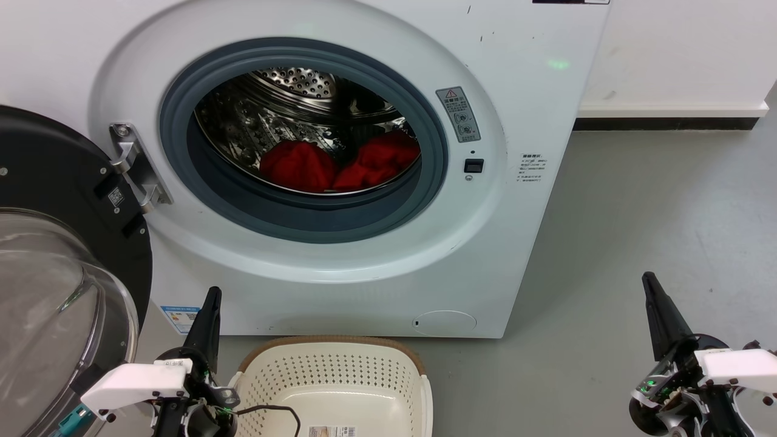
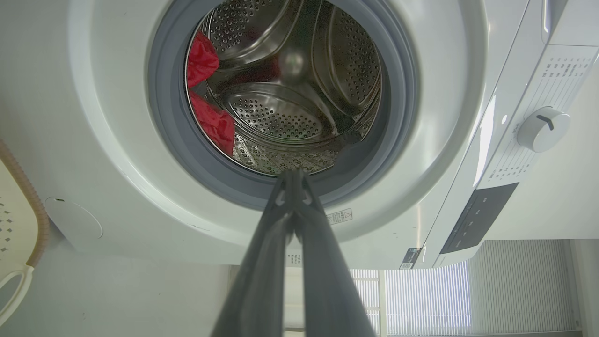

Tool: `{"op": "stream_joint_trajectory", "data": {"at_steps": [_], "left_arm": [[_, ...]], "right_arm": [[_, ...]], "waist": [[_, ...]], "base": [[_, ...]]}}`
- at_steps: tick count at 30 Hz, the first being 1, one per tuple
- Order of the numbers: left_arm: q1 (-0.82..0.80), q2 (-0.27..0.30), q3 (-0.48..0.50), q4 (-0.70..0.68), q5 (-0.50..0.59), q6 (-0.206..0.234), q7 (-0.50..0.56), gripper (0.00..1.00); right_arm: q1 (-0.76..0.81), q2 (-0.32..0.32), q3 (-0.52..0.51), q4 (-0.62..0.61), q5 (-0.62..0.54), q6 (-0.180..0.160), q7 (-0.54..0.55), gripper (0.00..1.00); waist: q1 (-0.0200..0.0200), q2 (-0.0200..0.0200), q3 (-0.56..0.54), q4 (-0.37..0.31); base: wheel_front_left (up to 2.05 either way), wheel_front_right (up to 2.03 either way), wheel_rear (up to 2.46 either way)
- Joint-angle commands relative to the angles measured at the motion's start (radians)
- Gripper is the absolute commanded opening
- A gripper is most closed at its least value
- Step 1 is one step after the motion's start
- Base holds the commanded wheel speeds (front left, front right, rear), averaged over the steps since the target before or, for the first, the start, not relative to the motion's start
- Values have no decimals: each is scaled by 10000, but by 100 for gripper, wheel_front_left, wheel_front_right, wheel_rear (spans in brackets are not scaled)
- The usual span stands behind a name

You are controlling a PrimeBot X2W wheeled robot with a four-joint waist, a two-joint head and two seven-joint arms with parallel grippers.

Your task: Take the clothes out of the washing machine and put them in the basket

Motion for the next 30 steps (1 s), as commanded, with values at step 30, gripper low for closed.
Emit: {"op": "stream_joint_trajectory", "data": {"at_steps": [30], "left_arm": [[-60, 1, 30, -7, -25, -45, 15, 0]], "right_arm": [[-122, 35, 7, 14, -45, -3, 8, 0]], "waist": [[0, 0, 0, 0]], "base": [[0, 0, 0]]}}
